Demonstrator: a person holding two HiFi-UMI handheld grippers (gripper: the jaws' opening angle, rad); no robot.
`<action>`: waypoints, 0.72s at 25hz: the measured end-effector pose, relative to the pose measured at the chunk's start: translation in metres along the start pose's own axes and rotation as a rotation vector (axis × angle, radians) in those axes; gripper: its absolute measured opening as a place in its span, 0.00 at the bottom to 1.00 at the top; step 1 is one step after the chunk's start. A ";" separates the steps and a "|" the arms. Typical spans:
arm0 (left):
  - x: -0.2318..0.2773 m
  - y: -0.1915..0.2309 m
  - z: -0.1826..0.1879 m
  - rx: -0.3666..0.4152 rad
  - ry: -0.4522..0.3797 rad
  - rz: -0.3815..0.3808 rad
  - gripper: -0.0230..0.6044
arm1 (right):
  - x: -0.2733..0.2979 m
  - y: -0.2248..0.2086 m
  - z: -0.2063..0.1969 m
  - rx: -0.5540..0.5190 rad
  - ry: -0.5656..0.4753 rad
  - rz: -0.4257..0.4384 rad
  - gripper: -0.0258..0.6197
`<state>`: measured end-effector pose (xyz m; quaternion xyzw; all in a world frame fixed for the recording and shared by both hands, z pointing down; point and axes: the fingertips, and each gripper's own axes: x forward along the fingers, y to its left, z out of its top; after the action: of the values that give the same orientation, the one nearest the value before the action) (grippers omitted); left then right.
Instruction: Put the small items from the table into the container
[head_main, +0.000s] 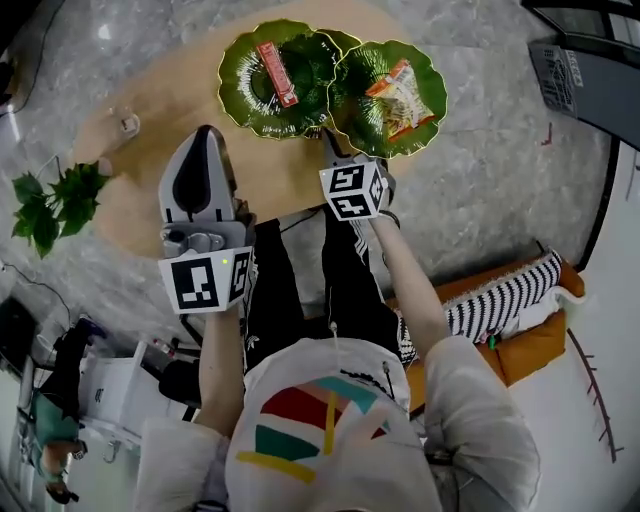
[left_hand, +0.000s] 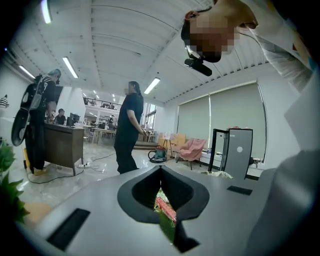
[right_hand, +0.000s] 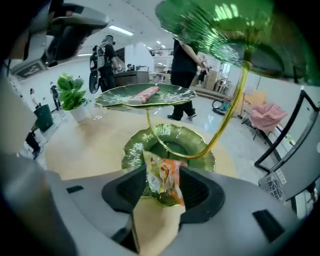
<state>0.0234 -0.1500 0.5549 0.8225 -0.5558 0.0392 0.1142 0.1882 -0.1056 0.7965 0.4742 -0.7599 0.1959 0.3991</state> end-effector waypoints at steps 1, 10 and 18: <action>0.001 -0.001 -0.002 -0.002 0.006 0.000 0.05 | 0.004 -0.005 0.003 0.017 -0.009 -0.018 0.35; -0.004 0.003 0.047 0.010 -0.038 -0.004 0.05 | -0.031 0.022 0.028 0.023 0.013 0.085 0.41; -0.064 0.005 0.136 0.066 -0.157 0.026 0.05 | -0.147 0.087 0.134 -0.042 -0.187 0.217 0.41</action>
<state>-0.0136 -0.1255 0.4113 0.8192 -0.5719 -0.0056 0.0425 0.0891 -0.0721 0.6063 0.3967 -0.8447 0.1768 0.3129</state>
